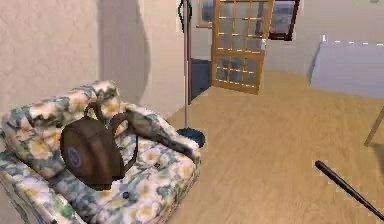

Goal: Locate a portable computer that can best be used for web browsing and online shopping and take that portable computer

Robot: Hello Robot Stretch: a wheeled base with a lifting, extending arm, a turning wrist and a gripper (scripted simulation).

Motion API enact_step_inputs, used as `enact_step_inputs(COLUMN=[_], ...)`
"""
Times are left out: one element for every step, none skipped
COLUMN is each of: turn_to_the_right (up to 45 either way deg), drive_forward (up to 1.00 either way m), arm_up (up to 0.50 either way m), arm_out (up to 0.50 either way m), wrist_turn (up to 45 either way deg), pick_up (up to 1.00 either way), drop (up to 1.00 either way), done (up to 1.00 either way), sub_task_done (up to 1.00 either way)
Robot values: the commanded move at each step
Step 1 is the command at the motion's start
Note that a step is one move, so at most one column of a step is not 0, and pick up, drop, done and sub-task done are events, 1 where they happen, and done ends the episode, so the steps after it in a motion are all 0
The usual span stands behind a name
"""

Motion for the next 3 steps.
enact_step_inputs(turn_to_the_right=[-45.0,-45.0,-12.0], drive_forward=[0.00,0.00,0.00], arm_up=[0.00,0.00,0.00], arm_out=[0.00,0.00,0.00], wrist_turn=[0.0,0.0,0.0], pick_up=[0.00,0.00,0.00], drop=[0.00,0.00,0.00], done=[0.00,0.00,0.00], sub_task_done=[0.00,0.00,0.00])
